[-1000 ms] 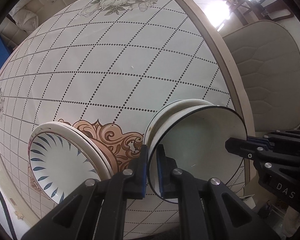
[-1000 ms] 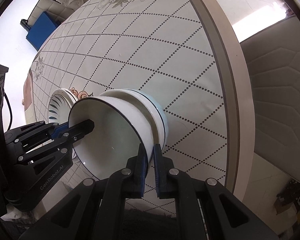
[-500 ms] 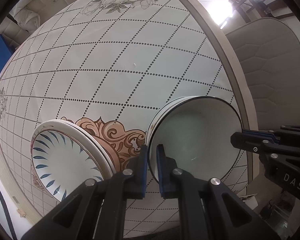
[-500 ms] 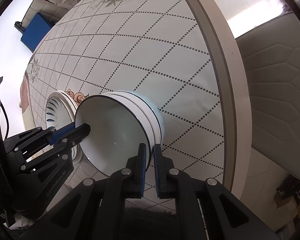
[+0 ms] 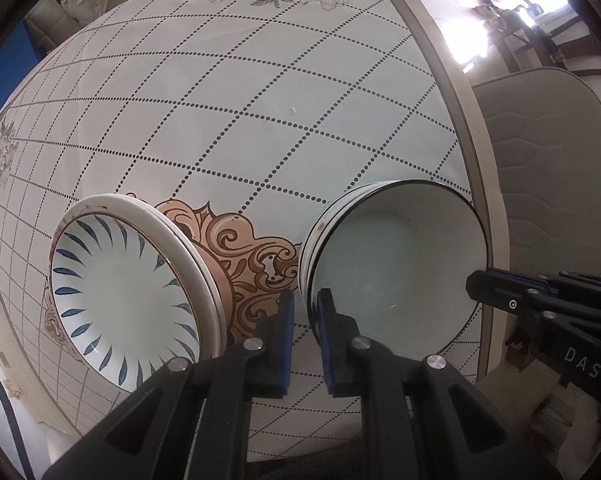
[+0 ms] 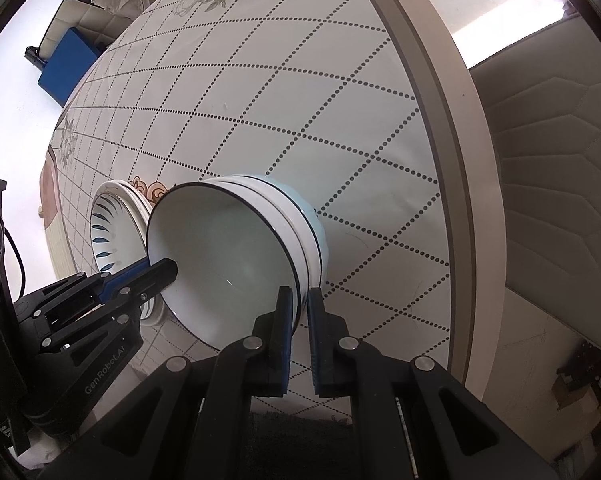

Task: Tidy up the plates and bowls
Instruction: 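Open both grippers to release the black-rim bowl and raise them, then grasp the nested bowl stack rim with both grippers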

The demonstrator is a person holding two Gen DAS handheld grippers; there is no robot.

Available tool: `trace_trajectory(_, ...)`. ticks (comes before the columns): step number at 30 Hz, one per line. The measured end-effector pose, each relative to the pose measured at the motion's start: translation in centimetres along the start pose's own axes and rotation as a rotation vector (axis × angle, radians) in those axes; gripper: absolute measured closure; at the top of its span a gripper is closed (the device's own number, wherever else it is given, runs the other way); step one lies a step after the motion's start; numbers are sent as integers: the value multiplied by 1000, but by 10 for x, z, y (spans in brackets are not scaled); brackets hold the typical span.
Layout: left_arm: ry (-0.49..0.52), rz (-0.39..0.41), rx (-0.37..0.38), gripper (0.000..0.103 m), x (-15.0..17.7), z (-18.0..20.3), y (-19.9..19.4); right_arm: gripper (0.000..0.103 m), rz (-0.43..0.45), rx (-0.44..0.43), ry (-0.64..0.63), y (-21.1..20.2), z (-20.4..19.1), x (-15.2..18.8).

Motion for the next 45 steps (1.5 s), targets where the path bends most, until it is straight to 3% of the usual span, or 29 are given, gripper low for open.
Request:
trace_trajectory(3, -26, 41, -27, 81, 5, -7, -10, 79, 55, 75, -61, -13, -4, 3)
trace_trajectory(5, -33, 76, -56, 73, 10, -9, -18, 57, 107, 129, -99, -23, -5, 5)
trace_trajectory(7, -49, 99, -68, 67, 15, -11, -25, 15, 152, 166, -122, -34, -4, 9)
trace_trajectory(8, -59, 106, -64, 66, 18, -12, -28, 10, 173, 177, -134, -40, -4, 12)
trace_trajectory(9, -67, 112, -56, 65, 21, -13, -32, 9, 190, 196, -145, -46, -2, 15)
trace_trajectory(12, -68, 123, -31, 37, 28, -10, -42, 9, 230, 233, -162, -62, 1, 25)
trace_trajectory(18, -61, 195, -48, 32, 45, -4, -74, 9, 287, 252, -167, -95, 4, 50)
trace_trajectory(20, -58, 219, -47, 21, 51, 2, -87, 9, 314, 263, -174, -106, 1, 58)
trace_trajectory(26, -30, 237, 1, 21, 63, 19, -114, 9, 381, 259, -171, -142, -10, 78)
trace_trajectory(31, -13, 274, -5, 21, 68, 27, -129, 9, 412, 244, -162, -165, -15, 86)
trace_trajectory(35, -19, 280, 7, 20, 68, 29, -133, 9, 414, 194, -140, -174, -15, 88)
trace_trajectory(42, 1, 337, -21, 12, 55, 27, -131, 9, 449, 93, -107, -169, -3, 73)
trace_trajectory(45, -1, 350, -57, 12, 46, 20, -124, 0, 465, 112, -87, -158, 12, 59)
Point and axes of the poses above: each gripper's, at about its wrist camera, not at the fingertips, and y roughly the way its jaws point, z to its right, x to its underside, the point moved 4 cm from there along y, roughly the way its jaws point, and after that the axes turned 12 degrees about z, right-handed, at the moved point
